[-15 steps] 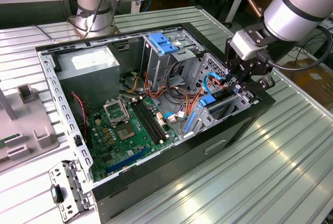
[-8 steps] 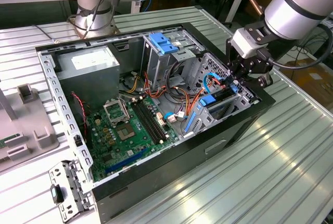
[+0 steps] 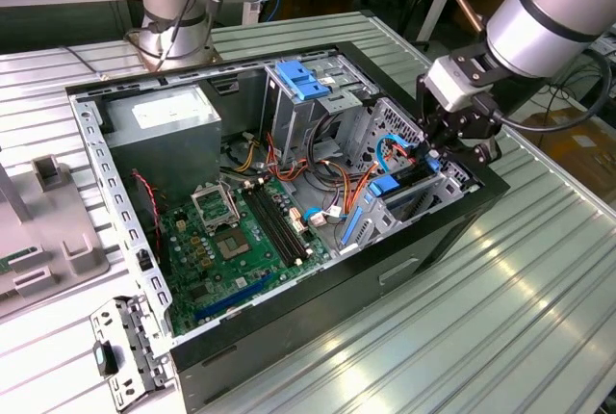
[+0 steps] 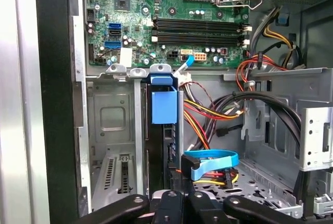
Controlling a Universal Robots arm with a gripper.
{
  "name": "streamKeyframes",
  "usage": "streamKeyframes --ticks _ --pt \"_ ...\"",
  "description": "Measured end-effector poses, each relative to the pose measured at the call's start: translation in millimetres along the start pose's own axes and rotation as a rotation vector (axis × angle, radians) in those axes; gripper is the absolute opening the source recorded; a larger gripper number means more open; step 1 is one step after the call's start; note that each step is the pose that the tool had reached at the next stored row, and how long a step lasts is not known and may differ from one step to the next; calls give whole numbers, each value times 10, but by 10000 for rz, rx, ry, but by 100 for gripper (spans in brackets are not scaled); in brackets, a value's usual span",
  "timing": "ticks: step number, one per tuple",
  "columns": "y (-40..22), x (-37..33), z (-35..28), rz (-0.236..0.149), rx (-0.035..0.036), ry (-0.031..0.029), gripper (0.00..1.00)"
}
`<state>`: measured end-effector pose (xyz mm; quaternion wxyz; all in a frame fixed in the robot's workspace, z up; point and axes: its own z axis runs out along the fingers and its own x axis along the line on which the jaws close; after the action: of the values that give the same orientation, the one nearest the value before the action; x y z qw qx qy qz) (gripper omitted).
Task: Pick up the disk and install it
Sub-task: 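Insert the first disk wire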
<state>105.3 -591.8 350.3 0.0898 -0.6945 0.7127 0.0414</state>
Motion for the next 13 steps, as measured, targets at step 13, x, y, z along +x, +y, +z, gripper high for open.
streamKeyframes --ticks 13 --pt "-3 12 64 14 -60 -44 11"
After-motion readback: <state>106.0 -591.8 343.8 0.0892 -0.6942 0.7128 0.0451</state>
